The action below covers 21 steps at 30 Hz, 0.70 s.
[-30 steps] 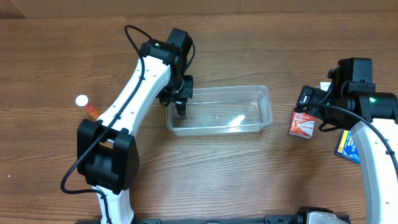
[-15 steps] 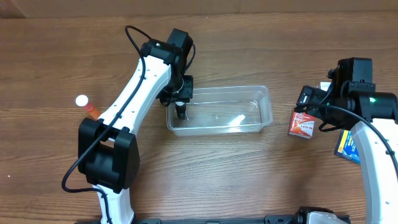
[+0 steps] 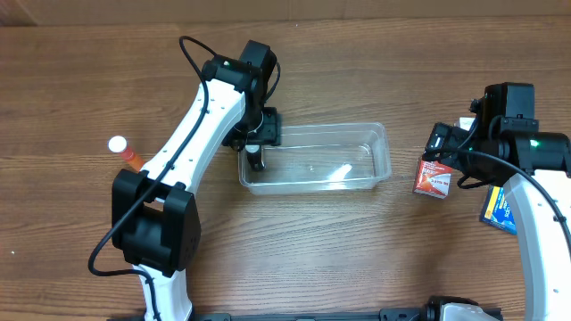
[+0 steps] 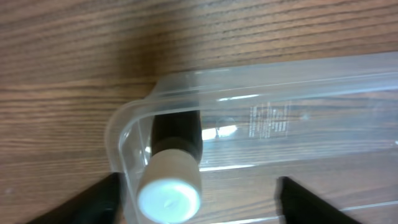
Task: Pack container
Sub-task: 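Carry the dark bottle into the container and release it, then move the left gripper to the orange Redoxon tube and grasp it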
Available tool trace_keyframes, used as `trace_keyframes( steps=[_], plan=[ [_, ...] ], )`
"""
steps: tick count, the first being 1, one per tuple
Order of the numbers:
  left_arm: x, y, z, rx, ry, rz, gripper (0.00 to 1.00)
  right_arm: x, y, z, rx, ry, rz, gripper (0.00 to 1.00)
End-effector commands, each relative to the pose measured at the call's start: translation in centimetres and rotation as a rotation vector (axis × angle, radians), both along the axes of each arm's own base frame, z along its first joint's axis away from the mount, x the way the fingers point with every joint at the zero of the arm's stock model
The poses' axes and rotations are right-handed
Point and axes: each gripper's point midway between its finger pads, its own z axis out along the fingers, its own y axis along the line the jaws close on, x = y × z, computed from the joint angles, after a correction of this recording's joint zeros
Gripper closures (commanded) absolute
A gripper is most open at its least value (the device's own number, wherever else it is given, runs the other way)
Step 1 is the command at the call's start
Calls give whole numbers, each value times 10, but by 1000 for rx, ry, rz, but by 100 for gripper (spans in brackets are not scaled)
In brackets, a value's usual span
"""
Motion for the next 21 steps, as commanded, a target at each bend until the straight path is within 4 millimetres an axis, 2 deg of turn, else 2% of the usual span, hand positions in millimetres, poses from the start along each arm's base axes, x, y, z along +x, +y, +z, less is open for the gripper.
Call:
trace_keyframes(
  steps=[1, 3, 6, 8, 11, 13, 16, 19, 21],
  plan=[
    [27, 5, 60, 21, -189, 16, 0, 5, -1, 12, 2, -38, -4, 0],
    [34, 16, 89, 46, -258, 52, 0, 5, -1, 12, 1, -38, -4, 0],
    [32, 38, 134, 64, -332, 137, 0, 5, -1, 12, 1, -38, -4, 0],
    [26, 60, 157, 86, -366, 225, 0, 5, -1, 12, 1, -38, -4, 0],
    [7, 114, 185, 148, -398, 416, 0, 5, -1, 12, 1, -38, -4, 0],
    [-5, 142, 192, 158, -386, 501, 0, 5, -1, 12, 1, -38, -4, 0],
    [-20, 187, 191, 191, -337, 616, 0, 5, -1, 12, 1, -39, -4, 0],
    [-25, 220, 179, 209, -289, 710, 0, 6, -1, 12, 1, -41, -4, 0],
    [-27, 233, 165, 190, -242, 743, 0, 6, -1, 12, 1, -41, -4, 0]
  ],
)
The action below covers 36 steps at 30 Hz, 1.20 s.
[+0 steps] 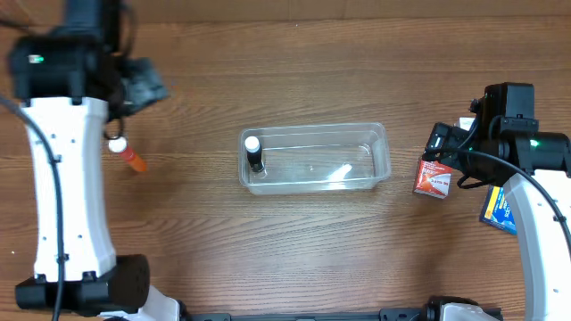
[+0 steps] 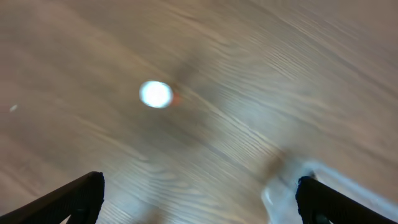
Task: Pack container
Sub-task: 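Move the left gripper to the orange Redoxon tube and grasp it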
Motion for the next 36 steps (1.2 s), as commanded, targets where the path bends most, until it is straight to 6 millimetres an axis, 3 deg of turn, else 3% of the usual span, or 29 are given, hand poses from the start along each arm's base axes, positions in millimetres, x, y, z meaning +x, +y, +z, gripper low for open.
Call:
trace_keyframes(
  steps=[1, 11, 15, 24, 31, 33, 36],
  plan=[
    [-3, 29, -33, -45, 83, 104, 0, 6, -1, 12, 2, -41, -4, 0],
    [-8, 60, -149, -157, 281, 164, 0, 5, -1, 12, 2, -40, -4, 0],
    [-1, 68, -177, -157, 320, 114, 0, 5, -1, 12, 2, -40, -4, 0],
    [14, 71, -209, -166, 350, 89, 1, 5, -1, 12, 2, -37, -4, 0],
    [15, 66, -216, -199, 360, 85, 31, 5, -1, 12, 2, -37, -4, 0],
    [14, 65, -216, -200, 365, 85, 48, 5, -1, 12, 2, -37, -4, 0],
    [13, 65, -216, -200, 367, 85, 57, 5, -1, 12, 2, -37, -4, 0]
  ],
)
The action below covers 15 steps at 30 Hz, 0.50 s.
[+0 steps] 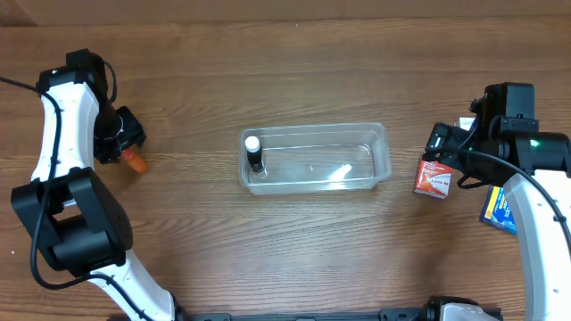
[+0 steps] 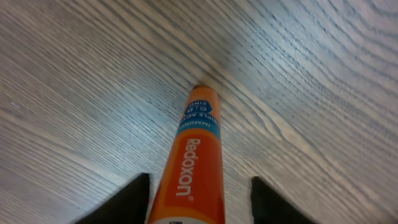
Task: Pack container
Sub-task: 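Move the left gripper to the orange Redoxon tube and grasp it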
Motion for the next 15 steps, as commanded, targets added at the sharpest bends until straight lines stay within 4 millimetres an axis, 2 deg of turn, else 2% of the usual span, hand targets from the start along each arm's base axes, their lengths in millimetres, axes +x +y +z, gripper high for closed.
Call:
trace_keyframes(
  steps=[1, 4, 10, 15],
  plan=[
    [-3, -1, -6, -16, 17, 1, 64, 5, -1, 12, 2, -37, -4, 0],
    [-4, -1, -6, -18, 24, 2, 74, 5, -1, 12, 2, -37, -4, 0],
    [-6, -2, -5, -20, 31, 1, 81, 5, -1, 12, 2, -37, -4, 0],
    [-11, -5, -2, -31, 51, 4, 92, 5, -1, 12, 1, -38, -4, 0]
  ],
)
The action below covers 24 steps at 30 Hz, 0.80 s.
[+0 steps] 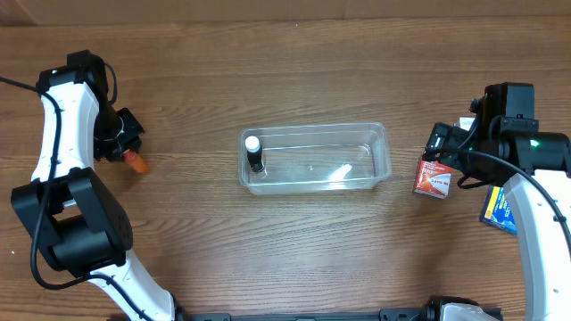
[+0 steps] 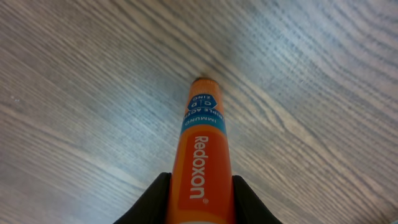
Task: Pack container
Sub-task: 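Move the left gripper to the orange Redoxon tube and grasp it, then lower the orange tube into the container beside the bottle, release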
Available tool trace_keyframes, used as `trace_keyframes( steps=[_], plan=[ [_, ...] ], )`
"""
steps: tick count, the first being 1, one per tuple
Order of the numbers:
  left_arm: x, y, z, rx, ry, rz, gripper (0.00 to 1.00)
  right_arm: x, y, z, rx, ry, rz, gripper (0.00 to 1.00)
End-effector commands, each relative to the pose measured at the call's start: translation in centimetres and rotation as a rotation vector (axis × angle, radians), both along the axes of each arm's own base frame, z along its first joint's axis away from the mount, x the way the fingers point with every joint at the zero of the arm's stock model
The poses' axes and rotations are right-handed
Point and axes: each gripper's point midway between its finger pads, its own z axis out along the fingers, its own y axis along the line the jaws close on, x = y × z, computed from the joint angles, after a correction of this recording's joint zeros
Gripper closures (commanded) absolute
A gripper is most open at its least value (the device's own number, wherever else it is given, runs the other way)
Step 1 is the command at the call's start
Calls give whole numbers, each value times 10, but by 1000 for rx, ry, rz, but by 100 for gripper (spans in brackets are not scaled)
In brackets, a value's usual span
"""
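Note:
The clear plastic container (image 1: 314, 158) lies at the table's middle, with a black white-capped bottle (image 1: 254, 152) standing in its left end. At the far left my left gripper (image 1: 120, 147) is shut on the orange Redoxon tube (image 2: 202, 155), whose tip (image 1: 136, 161) pokes out below the fingers; the black fingers (image 2: 155, 199) press both sides of the tube. My right gripper (image 1: 443, 143) hovers over a red-and-white packet (image 1: 434, 177) right of the container; its jaws are hidden from above.
A blue packet (image 1: 498, 210) lies at the far right under the right arm. The left arm's white links (image 1: 58, 134) run down the left side of the wooden table (image 1: 294, 259).
My left gripper's fingers, which stood apart on either side of the orange tube, have shut on it. The right arm, container and bottle have not moved.
My left gripper was at the container's left end with the black bottle just set inside. Then it was over the far left, near the orange tube. Then it stood open astride the tube, and now it is shut on it.

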Motion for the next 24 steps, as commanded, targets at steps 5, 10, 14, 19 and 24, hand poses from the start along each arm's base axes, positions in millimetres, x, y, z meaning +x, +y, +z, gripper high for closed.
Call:
trace_keyframes(
  steps=[5, 10, 14, 19, 24],
  plan=[
    [-1, -16, 24, -39, -6, -15, 96, 5, -1, 12, 1, -38, -4, 0],
    [9, -53, 85, -30, -129, -112, 96, 5, -1, 12, 1, -38, -4, 0],
    [4, -111, 146, -31, -269, -268, 96, 5, -1, 12, 1, -38, -5, 0],
    [-19, -186, 188, -59, -380, -465, 96, 5, -1, 12, 1, -40, -5, 0],
    [-47, -249, 181, -81, -343, -602, 96, 6, -1, 12, 1, -42, -5, 0]
  ],
)
